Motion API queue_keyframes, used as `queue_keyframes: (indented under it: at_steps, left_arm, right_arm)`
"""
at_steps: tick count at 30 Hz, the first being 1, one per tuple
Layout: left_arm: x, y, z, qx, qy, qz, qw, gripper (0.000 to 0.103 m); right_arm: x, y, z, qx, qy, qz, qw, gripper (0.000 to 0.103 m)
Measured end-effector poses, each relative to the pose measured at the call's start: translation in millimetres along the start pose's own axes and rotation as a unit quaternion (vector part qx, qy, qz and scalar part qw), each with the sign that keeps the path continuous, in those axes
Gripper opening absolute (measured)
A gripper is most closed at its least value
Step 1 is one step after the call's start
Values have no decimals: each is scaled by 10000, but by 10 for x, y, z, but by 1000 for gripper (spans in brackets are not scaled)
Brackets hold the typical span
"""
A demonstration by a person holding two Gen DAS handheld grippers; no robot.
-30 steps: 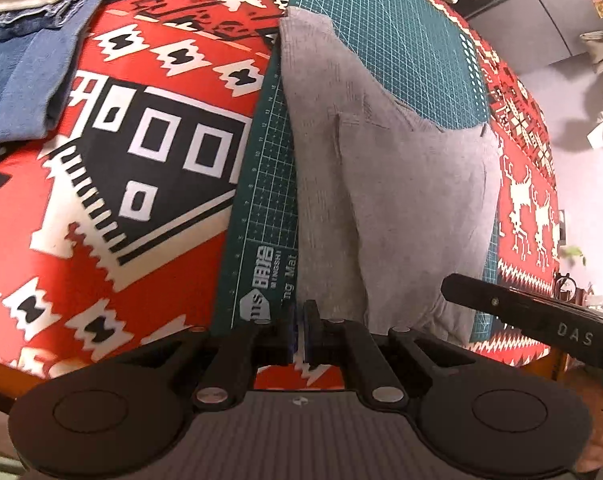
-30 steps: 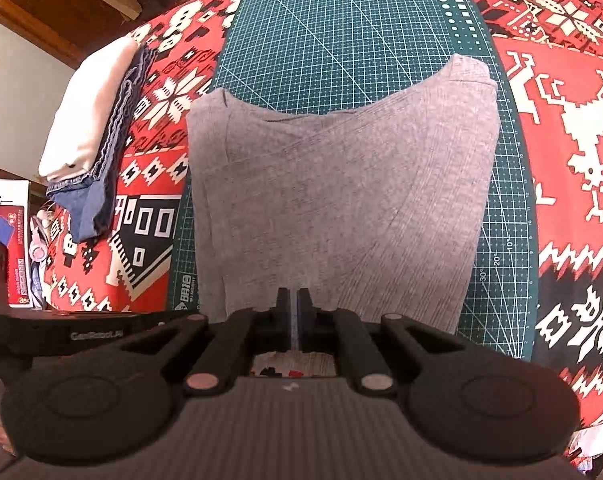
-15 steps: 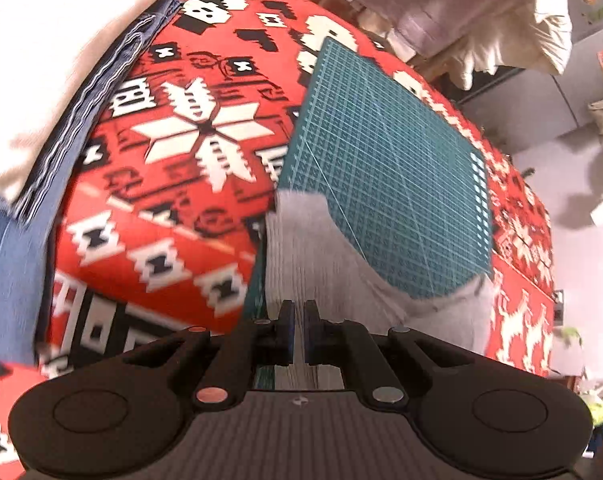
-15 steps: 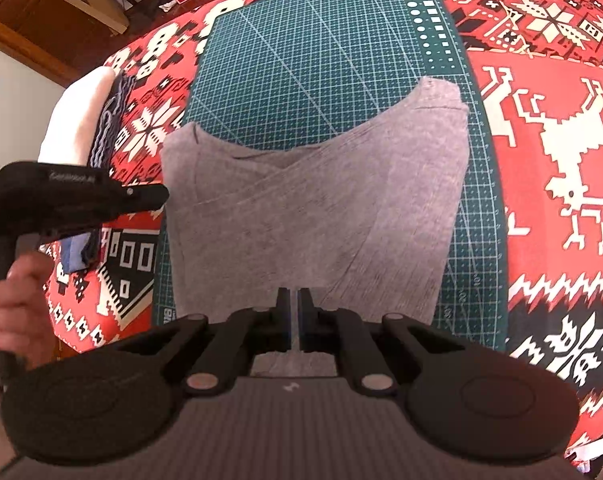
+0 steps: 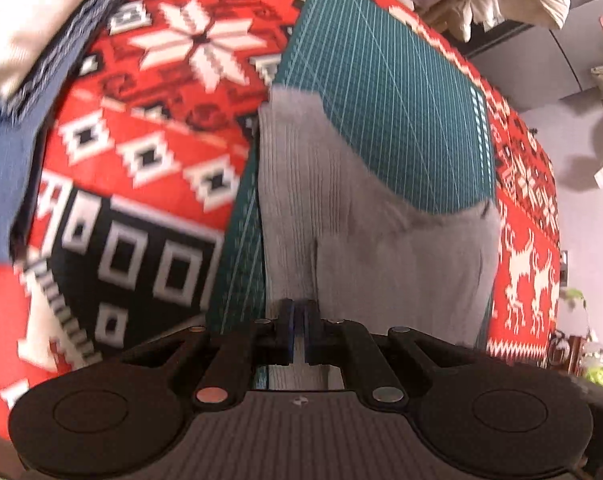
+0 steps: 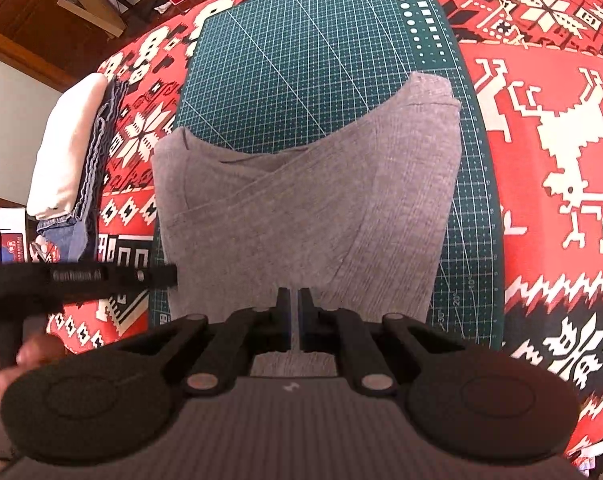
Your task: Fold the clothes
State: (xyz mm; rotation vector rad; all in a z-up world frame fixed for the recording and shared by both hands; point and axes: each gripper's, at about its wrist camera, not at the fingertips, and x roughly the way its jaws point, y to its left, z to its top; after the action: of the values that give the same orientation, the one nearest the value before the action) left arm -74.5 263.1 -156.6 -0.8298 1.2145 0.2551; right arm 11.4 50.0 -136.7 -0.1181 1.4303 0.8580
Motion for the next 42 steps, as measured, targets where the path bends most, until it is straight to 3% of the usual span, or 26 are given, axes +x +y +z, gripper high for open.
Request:
queue_keyframes:
  at_steps: [6, 13, 20, 25, 30, 42]
  left_arm:
    - [-6, 12, -286, 101, 246, 3, 9996, 4]
    - [-12, 0, -510, 255, 434, 6, 9987, 4]
    - [-19, -9, -561, 268, 466, 2, 9986, 4]
    - [-32, 33, -562, 182, 471, -46, 9987, 4]
    - [-37, 19, -562, 185, 470, -23, 9987, 4]
    - [-31, -2, -570, 252, 519, -8, 9983, 4]
  right_arm:
    - [-82, -39, -121, -11, 32, -53, 10000, 5]
    - [-231, -252, -27, 111, -330, -591, 9976, 3]
    - [-238, -550, 516, 282, -853, -991, 9910, 2]
    - [-98, -750, 801, 547, -880, -982, 9898, 2]
    - [33, -721, 673, 543, -580, -845, 9933, 2]
    - [-13, -558, -253, 586, 243, -513, 9967, 2]
